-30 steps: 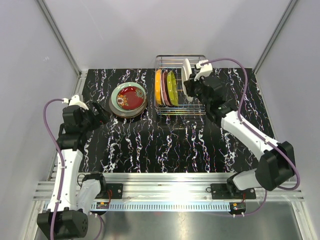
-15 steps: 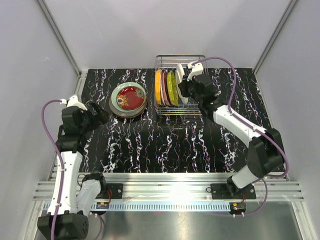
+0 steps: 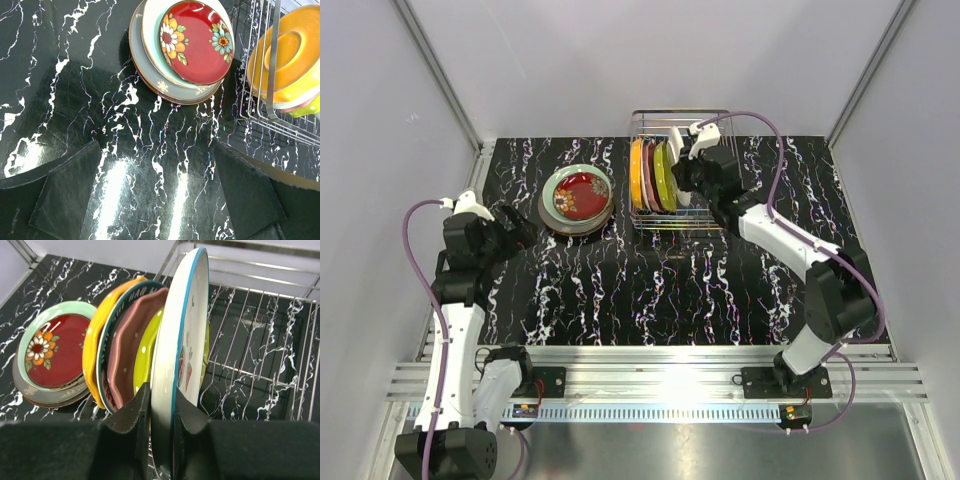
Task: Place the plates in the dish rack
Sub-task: Insert the plate into the dish rack
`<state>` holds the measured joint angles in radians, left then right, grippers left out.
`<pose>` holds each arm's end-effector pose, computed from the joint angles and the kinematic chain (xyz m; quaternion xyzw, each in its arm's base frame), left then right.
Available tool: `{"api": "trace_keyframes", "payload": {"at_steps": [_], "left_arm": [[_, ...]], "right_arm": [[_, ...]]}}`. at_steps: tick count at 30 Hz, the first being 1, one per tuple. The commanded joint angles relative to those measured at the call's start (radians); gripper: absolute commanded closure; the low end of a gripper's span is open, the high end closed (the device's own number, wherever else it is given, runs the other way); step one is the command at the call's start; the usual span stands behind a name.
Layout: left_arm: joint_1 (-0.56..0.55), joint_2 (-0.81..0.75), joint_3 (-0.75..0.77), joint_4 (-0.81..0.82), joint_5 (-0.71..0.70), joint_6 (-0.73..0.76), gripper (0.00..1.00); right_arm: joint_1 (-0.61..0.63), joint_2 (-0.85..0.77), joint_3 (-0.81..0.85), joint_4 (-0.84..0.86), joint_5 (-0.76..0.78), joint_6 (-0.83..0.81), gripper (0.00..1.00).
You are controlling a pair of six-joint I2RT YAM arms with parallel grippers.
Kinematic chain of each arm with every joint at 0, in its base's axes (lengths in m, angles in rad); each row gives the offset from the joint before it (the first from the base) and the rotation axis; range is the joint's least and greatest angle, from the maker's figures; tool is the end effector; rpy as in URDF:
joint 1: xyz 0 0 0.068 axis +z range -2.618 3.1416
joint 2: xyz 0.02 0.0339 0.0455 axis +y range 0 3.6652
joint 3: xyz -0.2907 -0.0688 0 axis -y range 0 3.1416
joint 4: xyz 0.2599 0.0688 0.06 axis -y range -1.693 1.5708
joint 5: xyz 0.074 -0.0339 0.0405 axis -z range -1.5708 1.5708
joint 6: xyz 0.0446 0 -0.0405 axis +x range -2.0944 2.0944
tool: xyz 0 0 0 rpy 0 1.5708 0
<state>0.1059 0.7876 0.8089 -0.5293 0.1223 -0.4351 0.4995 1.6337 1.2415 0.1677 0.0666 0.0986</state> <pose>0.1764 0.0133 0.3275 -0.2001 0.8375 -0.1349 0.4903 0.3674 0.1971 0.3333 -0.1352 0.7699 0.1587 0.6031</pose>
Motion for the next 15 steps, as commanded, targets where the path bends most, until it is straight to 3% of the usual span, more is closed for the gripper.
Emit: {"api": "trace_keyframes", "payload": {"at_steps": [1,15], "left_arm": [[0.005,-0.002,0.004,0.037,0.002,0.004,0.01],[0.006,-0.004,0.001,0.038,0.014,0.001,0.01]], "right_arm": [[-0.003,-0.005,0.064,0.181,0.009,0.012,1.00],[-0.001,0.090,0.093,0.177,0.076,0.023,0.93]]}}
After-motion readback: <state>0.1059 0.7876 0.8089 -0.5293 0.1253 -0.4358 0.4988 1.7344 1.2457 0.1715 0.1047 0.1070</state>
